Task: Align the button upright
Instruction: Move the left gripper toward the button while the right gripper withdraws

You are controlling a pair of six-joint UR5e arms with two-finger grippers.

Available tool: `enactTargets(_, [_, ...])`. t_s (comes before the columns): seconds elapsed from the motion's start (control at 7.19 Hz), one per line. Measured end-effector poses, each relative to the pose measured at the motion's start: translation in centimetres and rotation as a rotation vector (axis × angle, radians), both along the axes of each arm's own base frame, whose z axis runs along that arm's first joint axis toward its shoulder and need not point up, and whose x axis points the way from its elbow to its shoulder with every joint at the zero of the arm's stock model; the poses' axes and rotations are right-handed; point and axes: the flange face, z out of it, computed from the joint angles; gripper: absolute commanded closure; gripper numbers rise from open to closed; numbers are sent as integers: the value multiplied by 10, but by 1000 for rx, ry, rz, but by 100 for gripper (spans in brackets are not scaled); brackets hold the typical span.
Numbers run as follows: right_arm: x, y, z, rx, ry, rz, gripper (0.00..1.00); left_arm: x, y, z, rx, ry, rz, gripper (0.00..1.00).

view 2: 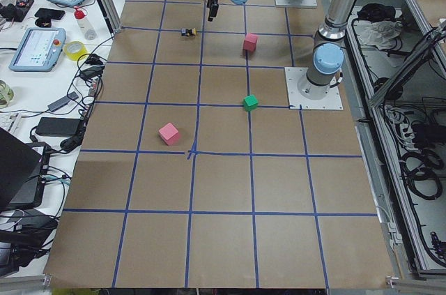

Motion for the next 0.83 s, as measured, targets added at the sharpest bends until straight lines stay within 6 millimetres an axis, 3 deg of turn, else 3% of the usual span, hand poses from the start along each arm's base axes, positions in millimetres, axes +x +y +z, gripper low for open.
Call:
enactTargets(0.42, [-2,9,8,1,-5,6,0,-33,2,-79,-181,27,-36,0])
enactTargets(0.83, [-2,10,-12,31,-13,4,0,-61,2,-141,-326,-13,-81,0])
